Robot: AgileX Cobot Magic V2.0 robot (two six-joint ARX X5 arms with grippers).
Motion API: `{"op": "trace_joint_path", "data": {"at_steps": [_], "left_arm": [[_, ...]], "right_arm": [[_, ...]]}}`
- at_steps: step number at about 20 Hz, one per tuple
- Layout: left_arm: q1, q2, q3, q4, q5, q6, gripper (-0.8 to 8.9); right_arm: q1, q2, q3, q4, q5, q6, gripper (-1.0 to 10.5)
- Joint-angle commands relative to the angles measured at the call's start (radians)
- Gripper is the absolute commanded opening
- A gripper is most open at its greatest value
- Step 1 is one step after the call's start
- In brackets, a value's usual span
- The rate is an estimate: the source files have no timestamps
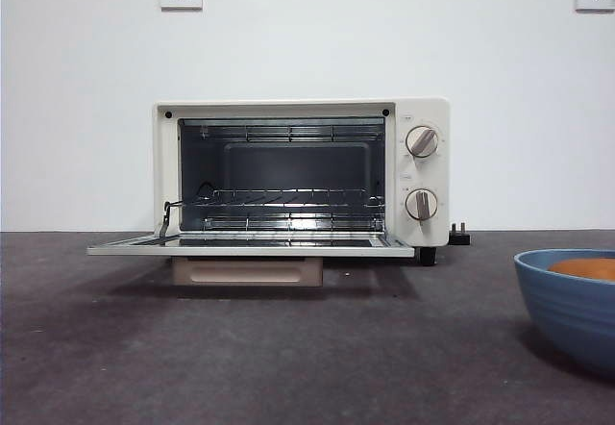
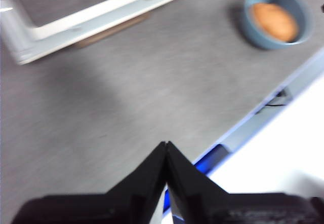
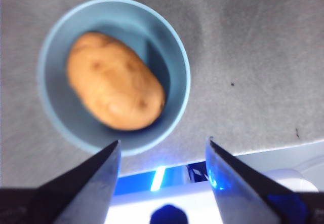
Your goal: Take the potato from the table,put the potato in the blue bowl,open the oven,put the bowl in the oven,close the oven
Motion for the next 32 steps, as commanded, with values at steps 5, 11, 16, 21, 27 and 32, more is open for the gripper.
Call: {"op": "trace_joint_path", "data": {"at_steps": [5,11,16,21,27,32], "left_arm": [[-0.004,-0.082,-0.003,-0.065,-0.045,-0.007,-0.06],[-0.004,-0.121,-0.003,-0.085,-0.045,-0.018,-0.06],[-0.004,-0.121,-0.003,-0.103,-0.045,-0.018,-0.06],[-0.004,-0.121,-0.003,-0.103,-0.045,-0.018,-0.06],[-0.004,-0.121,-0.003,-0.078,-0.045,-0.018,-0.06],[-0.004,-0.117,-0.003,-0.049,-0.045,-0.019,-0.06]], "right_arm": [[-0.13,0.143,-0.013,0.058,-0.008,-0.056,2.8],[-0.188,0.238,-0.013,0.138,-0.045,-0.105,2.8],[-0.208,0.377,-0.013,0.177,-0.055,-0.138,1.9],[-0.213,0.397,-0.005,0.169,-0.084,-0.138,-0.1],[-0.126,0.378,0.129,0.101,-0.124,-0.003,-0.1],[-0.024,0.389,0.258,0.246,-0.142,0.144,-0.1]]}}
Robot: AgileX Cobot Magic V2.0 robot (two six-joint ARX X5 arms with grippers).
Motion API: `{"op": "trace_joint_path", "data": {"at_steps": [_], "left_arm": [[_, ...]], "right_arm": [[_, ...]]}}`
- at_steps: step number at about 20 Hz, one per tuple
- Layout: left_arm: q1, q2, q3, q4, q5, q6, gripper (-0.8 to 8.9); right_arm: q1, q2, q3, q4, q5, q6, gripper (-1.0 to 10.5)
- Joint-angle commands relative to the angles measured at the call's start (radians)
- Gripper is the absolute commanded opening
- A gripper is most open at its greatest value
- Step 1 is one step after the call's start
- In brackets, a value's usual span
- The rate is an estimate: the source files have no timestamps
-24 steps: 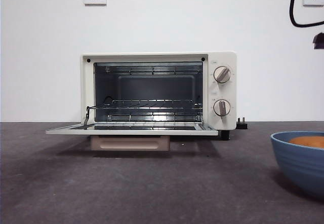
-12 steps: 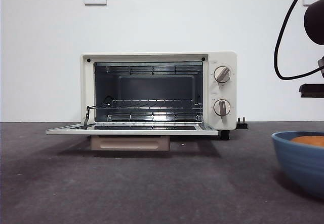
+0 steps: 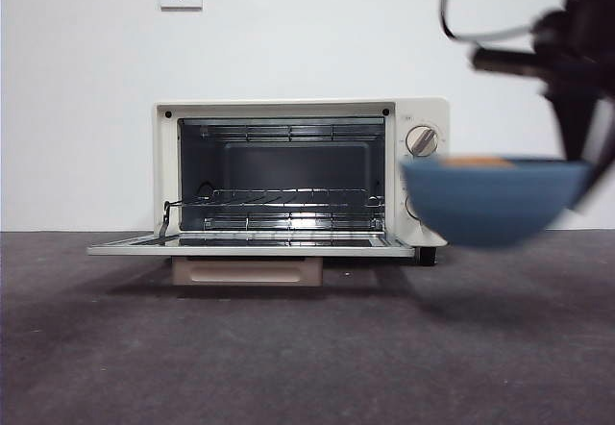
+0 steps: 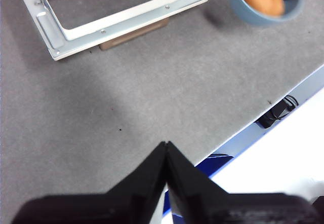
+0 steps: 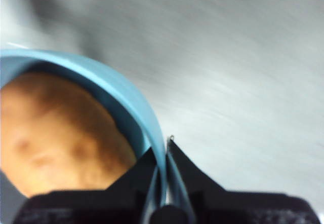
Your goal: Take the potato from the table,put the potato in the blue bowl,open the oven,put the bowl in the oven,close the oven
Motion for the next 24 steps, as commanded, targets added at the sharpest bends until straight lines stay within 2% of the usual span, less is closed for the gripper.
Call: {"op": "trace_joint_path", "data": {"at_steps": [1,4,8,13,15,19,24], "left_arm": [[-0.004,0.0,-0.003,0.01,-0.003,-0.011,-0.06],[-0.004,0.0,-0.003,0.031,-0.003,-0.011,-0.06],[-0.004,0.001,-0.003,0.05,-0.003,-0.011,-0.06],[-0.003,0.003,-0.003,0.054,-0.003,-0.011,-0.06],[-0.003,0.003,-0.003,0.054,-0.003,-0.011,-0.06],[-0.003,0.004,-0.003,0.054,-0.004,-0.01,-0.06],[-0.003,0.004,-0.003,0.054,-0.006,-0.011,-0.06]], "right_arm": [[0.025,0.027,0.056,0.057,-0.006,0.099,-0.1],[0.048,0.14,0.193,0.063,-0.042,0.113,-0.1],[0.09,0.349,0.467,-0.008,-0.038,0.126,-0.1],[0.11,0.533,0.717,-0.063,-0.029,0.273,-0.1],[0.121,0.571,0.763,-0.061,-0.008,0.351,-0.1],[0.122,0.615,0.799,-0.054,0.013,0.452,-0.1],[0.121,0.63,0.799,-0.003,0.063,0.507,-0.1]]}}
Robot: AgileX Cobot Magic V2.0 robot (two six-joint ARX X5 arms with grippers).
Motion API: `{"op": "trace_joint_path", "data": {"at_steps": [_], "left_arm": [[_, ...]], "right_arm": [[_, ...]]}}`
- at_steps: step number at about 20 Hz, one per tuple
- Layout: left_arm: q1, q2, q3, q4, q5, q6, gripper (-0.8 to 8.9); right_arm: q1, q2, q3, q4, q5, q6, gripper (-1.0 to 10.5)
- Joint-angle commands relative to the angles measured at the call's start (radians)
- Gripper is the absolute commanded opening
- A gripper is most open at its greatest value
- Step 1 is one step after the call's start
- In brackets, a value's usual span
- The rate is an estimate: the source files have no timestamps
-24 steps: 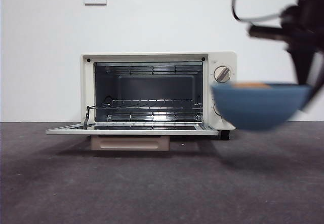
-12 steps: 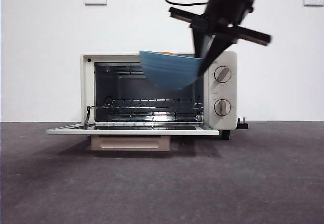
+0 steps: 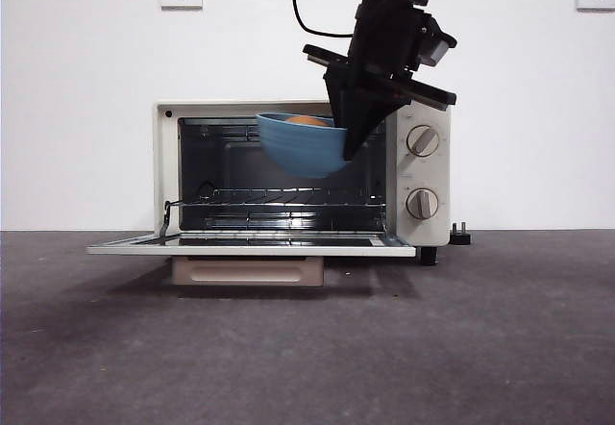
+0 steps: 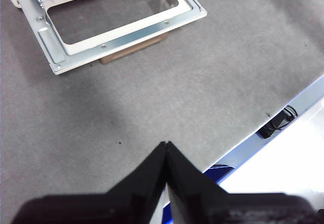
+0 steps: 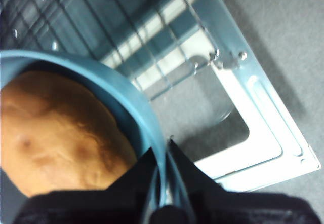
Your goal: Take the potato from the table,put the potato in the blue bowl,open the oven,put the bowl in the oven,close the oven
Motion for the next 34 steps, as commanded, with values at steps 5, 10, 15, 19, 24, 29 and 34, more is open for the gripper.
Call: {"op": "trace_joint_path", "data": {"at_steps": [5,10,15,19,24,29,34], "left_arm": [[-0.003,-0.001,-0.003,0.006,-0.003,-0.01,-0.06],[-0.003,-0.001,-0.003,0.007,-0.003,-0.01,-0.06],[-0.003,-0.001,-0.003,0.007,-0.003,-0.01,-0.06],[-0.003,0.0,-0.003,0.008,-0.003,-0.01,-0.06],[-0.003,0.0,-0.003,0.008,-0.003,-0.007,-0.06],[-0.003,-0.001,-0.003,0.007,-0.003,-0.006,-0.06],[-0.003,-0.001,-0.003,0.007,-0.003,-0.006,-0.06]], "right_arm": [[-0.007,0.043,0.005,0.069,0.02,0.088,-0.1],[-0.021,0.061,0.005,0.078,0.039,0.095,-0.1],[-0.04,0.076,0.005,0.077,0.047,0.094,-0.1],[-0.04,0.084,0.005,0.081,0.044,0.091,-0.1],[-0.04,0.084,0.005,0.126,0.043,0.076,0.7],[-0.04,0.083,0.005,0.136,0.043,0.075,1.4],[-0.039,0.074,0.006,0.136,0.035,0.075,1.4]]}}
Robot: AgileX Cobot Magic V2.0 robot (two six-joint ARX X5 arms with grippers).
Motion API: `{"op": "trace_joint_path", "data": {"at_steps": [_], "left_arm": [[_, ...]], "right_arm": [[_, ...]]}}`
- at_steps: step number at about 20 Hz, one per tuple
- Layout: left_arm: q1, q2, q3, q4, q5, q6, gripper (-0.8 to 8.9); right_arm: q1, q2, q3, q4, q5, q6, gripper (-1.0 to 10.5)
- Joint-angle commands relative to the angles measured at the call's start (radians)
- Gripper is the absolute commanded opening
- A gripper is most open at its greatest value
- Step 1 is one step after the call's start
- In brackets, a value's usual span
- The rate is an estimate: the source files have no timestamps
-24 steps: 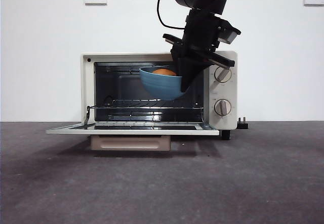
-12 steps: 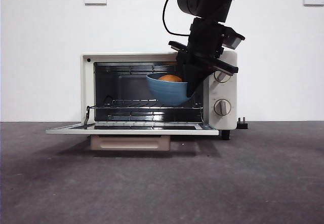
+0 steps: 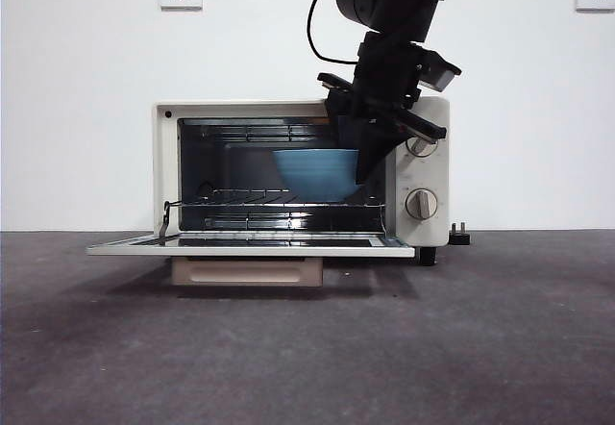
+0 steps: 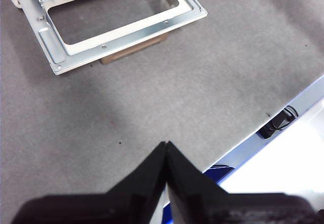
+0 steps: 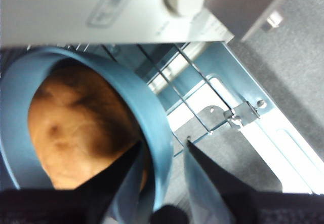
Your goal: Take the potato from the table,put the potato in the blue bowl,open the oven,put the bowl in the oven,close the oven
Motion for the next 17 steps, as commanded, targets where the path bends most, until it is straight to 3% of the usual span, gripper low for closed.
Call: {"op": "trace_joint_path", "data": {"at_steps": [1,9,17], "left_arm": [[-0.003,-0.001,-0.003,0.008,-0.003,-0.006,-0.06],[-0.003,0.0,-0.003,0.007,-0.003,-0.003,-0.06],[-0.003,-0.001,-0.003,0.007,-0.003,-0.002,-0.06]], "right_arm": [[0.002,0.0,0.007,0.005,-0.004,-0.011,1.4],[0.002,-0.011,0.055,0.004,0.003,-0.111,1.4],[0.002,-0.011,0.175,-0.154,0.003,-0.165,1.3]]}}
